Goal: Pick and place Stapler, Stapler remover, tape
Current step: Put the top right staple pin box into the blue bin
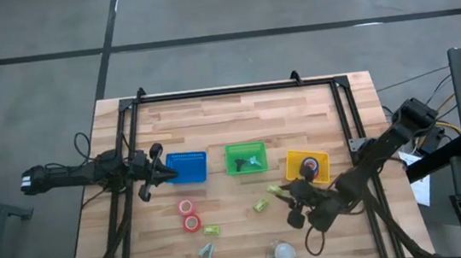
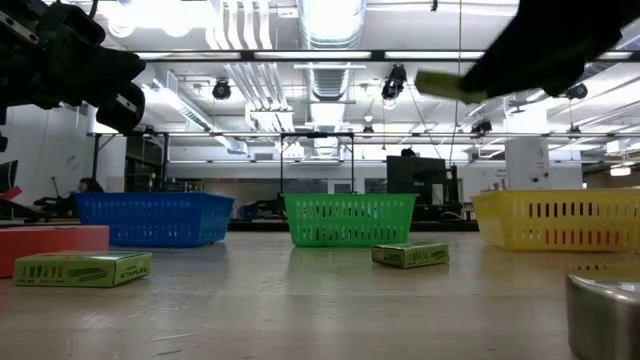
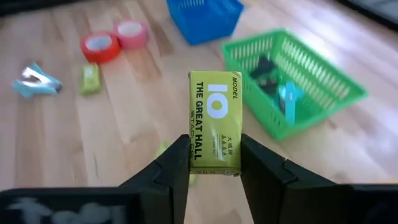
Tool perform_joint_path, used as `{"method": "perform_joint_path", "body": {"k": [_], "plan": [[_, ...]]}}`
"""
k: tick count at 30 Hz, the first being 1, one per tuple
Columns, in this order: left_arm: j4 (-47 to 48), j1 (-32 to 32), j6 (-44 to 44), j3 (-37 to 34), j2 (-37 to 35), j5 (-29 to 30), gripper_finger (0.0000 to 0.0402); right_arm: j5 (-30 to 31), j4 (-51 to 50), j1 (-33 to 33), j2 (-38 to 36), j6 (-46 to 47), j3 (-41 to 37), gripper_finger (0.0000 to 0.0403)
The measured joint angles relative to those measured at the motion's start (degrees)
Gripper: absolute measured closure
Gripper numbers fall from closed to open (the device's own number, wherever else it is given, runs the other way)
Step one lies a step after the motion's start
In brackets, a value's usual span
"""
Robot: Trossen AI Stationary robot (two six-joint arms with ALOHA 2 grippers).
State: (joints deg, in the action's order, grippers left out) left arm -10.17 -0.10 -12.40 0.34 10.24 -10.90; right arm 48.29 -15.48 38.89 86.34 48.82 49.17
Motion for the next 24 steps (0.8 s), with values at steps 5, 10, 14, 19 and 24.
{"method": "perform_joint_path", "body": {"k": [5,10,14,19,24], "plan": [[-0.01,0.02,-0.01,0.00,0.00,0.02,0.0360,1.25,3.19,0.04,-2.49,-6.77,0.00,0.0291],[-0.04,0.02,0.00,0.00,0.00,0.00,0.0360,1.85,6.60,0.04,-4.33,-13.17,0.01,0.0291],[-0.02,0.01,0.00,0.00,0.00,0.01,0.0360,2.57,7.73,0.04,-5.52,-16.25,0.02,0.0287],[-0.05,0.02,-0.02,0.00,0.00,0.00,0.0360,2.93,7.69,-0.83,-6.90,-17.42,0.02,0.0291],[-0.69,0.00,-4.19,0.00,-0.01,0.31,0.0360,2.47,7.63,-2.12,-8.64,-21.18,0.02,0.0289]]}}
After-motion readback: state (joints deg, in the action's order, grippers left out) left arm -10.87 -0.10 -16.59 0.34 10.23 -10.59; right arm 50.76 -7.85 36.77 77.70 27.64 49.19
